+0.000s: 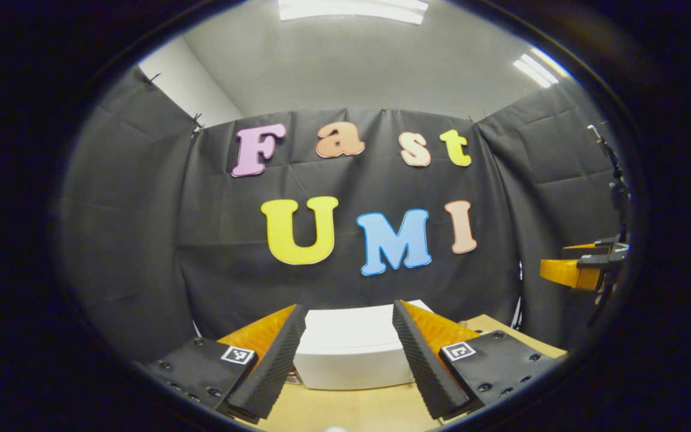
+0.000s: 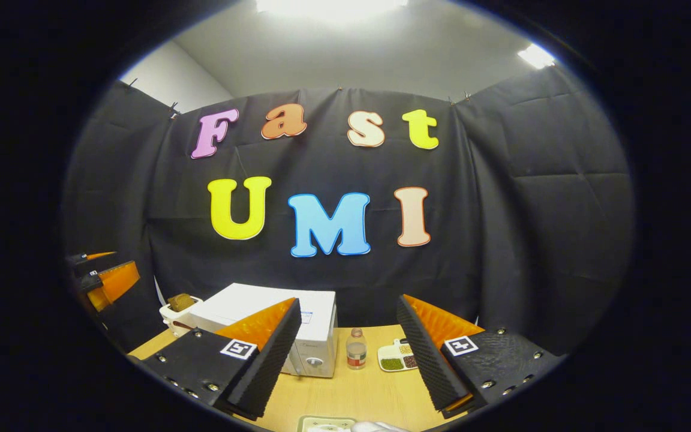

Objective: Open the microwave oven with the left hand, put the food in, and close the microwave oven.

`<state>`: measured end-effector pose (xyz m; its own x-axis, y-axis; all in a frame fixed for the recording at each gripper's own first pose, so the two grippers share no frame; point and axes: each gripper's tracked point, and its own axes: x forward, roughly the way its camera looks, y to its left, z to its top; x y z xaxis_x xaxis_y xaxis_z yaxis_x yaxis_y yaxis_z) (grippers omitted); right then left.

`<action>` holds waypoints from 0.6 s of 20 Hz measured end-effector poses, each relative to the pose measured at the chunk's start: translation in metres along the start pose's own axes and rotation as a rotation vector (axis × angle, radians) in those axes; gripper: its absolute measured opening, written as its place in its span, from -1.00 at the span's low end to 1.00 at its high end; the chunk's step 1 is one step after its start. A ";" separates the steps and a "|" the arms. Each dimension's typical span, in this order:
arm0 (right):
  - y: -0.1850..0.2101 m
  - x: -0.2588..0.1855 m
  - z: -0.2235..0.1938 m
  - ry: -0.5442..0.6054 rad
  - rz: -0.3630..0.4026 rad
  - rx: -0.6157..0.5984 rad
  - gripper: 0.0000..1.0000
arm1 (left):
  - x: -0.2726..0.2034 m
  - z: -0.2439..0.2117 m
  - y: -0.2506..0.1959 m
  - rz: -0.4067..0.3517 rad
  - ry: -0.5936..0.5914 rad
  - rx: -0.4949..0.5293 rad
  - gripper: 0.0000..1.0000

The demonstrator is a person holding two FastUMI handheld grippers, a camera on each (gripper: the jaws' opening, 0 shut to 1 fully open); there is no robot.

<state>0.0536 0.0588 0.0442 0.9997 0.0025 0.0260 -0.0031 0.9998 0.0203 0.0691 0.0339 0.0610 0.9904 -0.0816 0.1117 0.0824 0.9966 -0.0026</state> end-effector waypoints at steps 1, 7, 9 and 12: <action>0.003 -0.003 0.000 0.002 -0.004 -0.010 0.96 | -0.002 0.001 0.005 0.003 0.001 -0.002 1.00; 0.025 -0.019 0.007 0.003 0.017 0.001 0.95 | -0.011 0.002 0.036 0.026 -0.010 -0.066 0.96; 0.027 -0.023 0.011 -0.005 0.012 -0.006 0.95 | -0.015 0.003 0.043 0.031 -0.011 -0.081 0.94; 0.027 -0.029 0.015 -0.013 -0.003 -0.010 0.95 | -0.021 0.008 0.052 0.043 -0.025 -0.064 1.00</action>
<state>0.0239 0.0853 0.0585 0.9993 -0.0004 0.0385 0.0000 0.9999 0.0100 0.0520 0.0876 0.0661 0.9901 -0.0376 0.1353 0.0477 0.9963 -0.0719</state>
